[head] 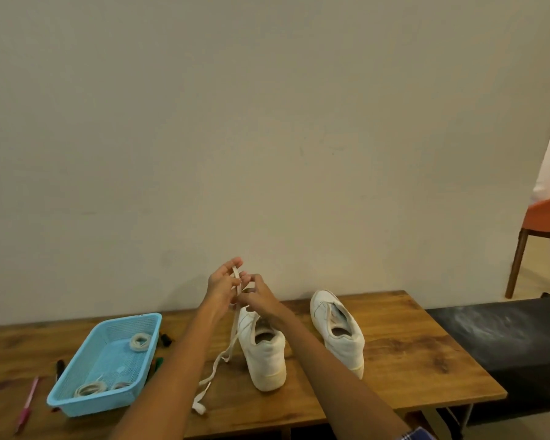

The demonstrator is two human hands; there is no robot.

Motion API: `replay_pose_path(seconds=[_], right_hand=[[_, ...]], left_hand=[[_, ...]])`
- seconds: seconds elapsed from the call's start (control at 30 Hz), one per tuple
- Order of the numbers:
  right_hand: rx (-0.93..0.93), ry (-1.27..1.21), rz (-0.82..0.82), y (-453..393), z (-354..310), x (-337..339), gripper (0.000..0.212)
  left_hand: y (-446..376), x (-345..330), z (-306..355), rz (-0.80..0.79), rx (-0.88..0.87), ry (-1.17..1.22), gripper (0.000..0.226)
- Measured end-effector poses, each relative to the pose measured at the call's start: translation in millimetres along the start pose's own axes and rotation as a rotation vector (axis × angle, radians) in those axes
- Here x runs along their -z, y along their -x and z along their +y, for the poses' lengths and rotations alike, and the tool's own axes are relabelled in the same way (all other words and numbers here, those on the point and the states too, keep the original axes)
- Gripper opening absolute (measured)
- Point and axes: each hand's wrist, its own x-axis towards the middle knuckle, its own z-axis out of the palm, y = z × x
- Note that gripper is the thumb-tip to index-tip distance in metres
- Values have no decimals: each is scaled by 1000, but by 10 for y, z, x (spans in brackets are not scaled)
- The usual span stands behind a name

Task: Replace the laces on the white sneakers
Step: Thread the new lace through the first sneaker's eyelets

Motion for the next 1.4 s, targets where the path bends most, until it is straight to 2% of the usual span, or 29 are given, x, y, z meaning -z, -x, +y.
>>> replay_pose_path(seconds=[0.13,0.23,0.3,0.43,0.53,0.6,0.63,0.7,0.77,0.83,0.9,1.03,1.1,1.23,1.33,1.4], right_hand=[[-43,-21,-10,-77,-45,138,37],[-33,-50,49,-138,-97,370,14],[-37,-44,63,-154,-164,554,12],[-56,-14,93,-136,-268,854,19],[-62,24,124,-112,-234,968,17],[-69,73,82,-94,-184,976,15],[-69,100,44,-87,-159,958,15],[-62,136,-42,-77,-123,882,14],[-50,166,-86,-91,-108,787,10],[-19,236,-63,-132,-99,713,11],[22,338,-4,-179,-83,686,15],[46,405,67,-204,17,716,15],[42,305,64,-195,96,726,11],[63,143,25,-207,224,683,13],[108,240,155,-280,302,594,15],[131,408,281,-332,399,549,16]], left_hand=[[-83,101,-45,166,-121,-339,51],[-116,310,-148,285,-223,-830,43],[-104,417,-252,284,-233,-1071,40],[-105,558,-390,282,-127,-1252,29],[-76,568,-422,219,59,-1476,20],[-27,472,-394,187,144,-1609,22],[-20,398,-369,193,132,-1626,23],[-23,209,-281,195,-6,-1530,23],[-28,5,-186,62,-130,-1226,28],[13,-164,-134,-134,-40,-811,29],[63,-235,-107,-238,78,-639,32],[106,-173,-139,-291,136,-643,29],[94,-97,-163,-293,142,-704,23],[56,21,-172,-318,112,-880,27],[24,58,-179,-311,82,-889,24],[-12,82,-237,-243,46,-840,22]])
